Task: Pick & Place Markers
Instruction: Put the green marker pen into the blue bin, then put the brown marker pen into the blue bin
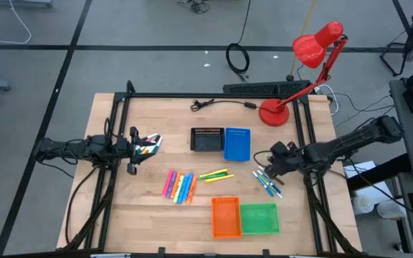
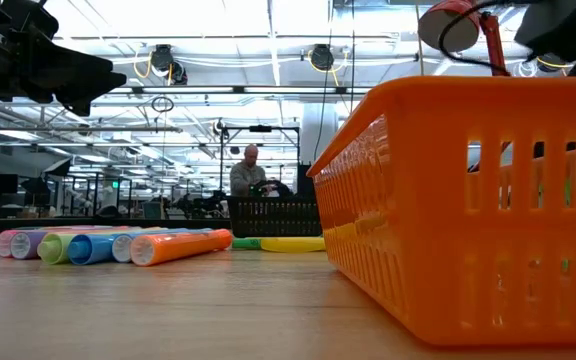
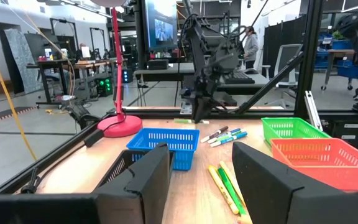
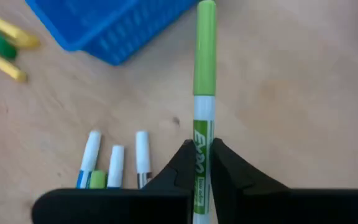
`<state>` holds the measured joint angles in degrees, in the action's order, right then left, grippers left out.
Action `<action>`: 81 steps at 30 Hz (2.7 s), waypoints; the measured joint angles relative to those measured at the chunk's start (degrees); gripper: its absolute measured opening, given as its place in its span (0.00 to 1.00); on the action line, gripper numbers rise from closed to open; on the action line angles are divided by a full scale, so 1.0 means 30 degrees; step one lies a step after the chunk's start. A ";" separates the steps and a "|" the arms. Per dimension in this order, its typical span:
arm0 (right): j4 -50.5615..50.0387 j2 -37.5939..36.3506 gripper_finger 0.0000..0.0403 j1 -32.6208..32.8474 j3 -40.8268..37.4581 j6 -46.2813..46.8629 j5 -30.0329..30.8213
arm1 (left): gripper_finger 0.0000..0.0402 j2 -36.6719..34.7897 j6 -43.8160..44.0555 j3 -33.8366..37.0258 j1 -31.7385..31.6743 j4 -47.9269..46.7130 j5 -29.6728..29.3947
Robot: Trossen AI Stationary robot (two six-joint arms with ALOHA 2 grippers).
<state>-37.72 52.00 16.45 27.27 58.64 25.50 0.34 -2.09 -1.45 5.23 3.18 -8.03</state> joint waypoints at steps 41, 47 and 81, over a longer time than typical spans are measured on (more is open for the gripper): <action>2.4617 0.7435 0.04 -0.2137 -0.2215 -0.9655 0.5951 | 0.45 0.0004 -0.0004 0.0000 -0.0004 0.0000 0.0000; 2.4680 0.7586 0.11 -0.2137 -0.2212 -0.9779 0.5985 | 0.45 0.0005 -0.0005 0.0000 -0.0003 0.0000 0.0000; 0.6197 0.5690 0.39 0.4540 0.5530 -1.0723 0.5911 | 0.45 0.0002 -0.0005 -0.0002 -0.0005 0.0000 0.0000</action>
<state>-19.14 69.07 30.07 43.86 26.47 43.24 0.35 -2.10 -1.46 5.22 3.18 -8.03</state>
